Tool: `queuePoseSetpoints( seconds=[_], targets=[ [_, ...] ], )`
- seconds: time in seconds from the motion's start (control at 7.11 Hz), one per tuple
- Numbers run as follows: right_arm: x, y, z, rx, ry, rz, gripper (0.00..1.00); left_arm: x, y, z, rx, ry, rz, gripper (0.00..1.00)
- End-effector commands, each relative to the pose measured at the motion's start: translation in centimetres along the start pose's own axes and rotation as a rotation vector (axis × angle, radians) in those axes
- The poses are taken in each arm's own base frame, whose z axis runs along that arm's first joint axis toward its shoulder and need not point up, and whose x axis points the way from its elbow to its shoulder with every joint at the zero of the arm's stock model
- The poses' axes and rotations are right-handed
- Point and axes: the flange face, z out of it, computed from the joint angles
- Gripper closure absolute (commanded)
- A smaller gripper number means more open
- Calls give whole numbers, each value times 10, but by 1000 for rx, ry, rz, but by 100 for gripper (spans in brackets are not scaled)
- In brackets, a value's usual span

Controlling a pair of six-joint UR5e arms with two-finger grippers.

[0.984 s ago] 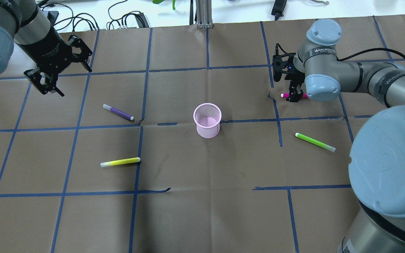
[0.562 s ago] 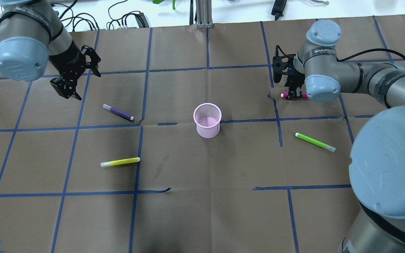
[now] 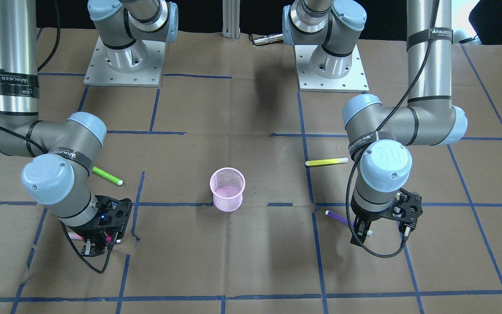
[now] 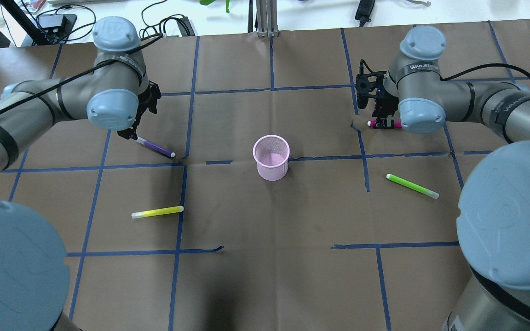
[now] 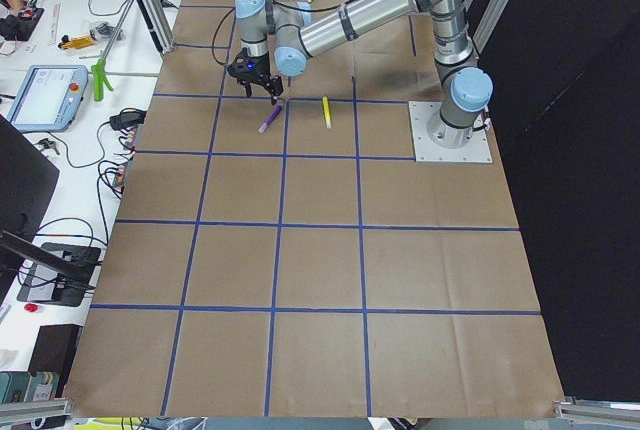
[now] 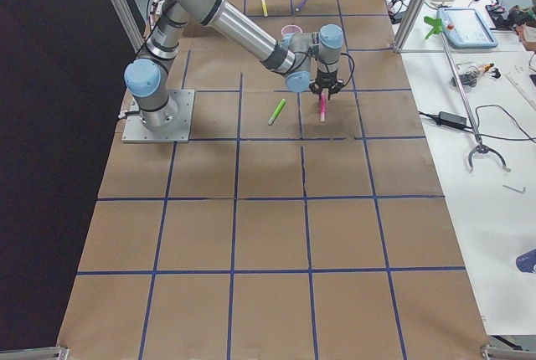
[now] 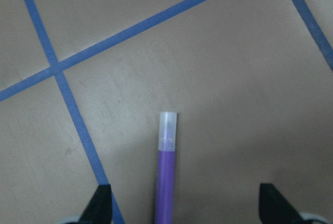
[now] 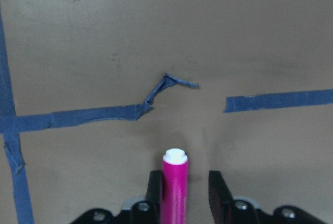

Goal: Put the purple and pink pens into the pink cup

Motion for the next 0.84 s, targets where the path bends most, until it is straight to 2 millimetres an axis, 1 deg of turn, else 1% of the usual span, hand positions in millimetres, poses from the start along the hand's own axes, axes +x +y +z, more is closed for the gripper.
queuePoseSetpoints(
  seconds=[0.0, 0.14, 0.42, 0.56, 0.7],
  targets=[
    [0, 1, 1, 1, -1, -3, 66, -3, 31, 33, 50, -26, -18, 1],
    [0, 1, 2, 0, -3, -2, 66, -5, 40, 43, 65, -12, -22, 1],
    [1, 2, 2, -2, -1, 0, 63, -14, 45, 55, 103, -27, -21, 1],
    [1, 2, 1, 0, 1, -2, 64, -18, 48, 58, 101, -35, -18, 1],
    [1, 2, 3, 1, -2, -2, 69, -18, 50, 60, 98, -38, -15, 1]
  ],
)
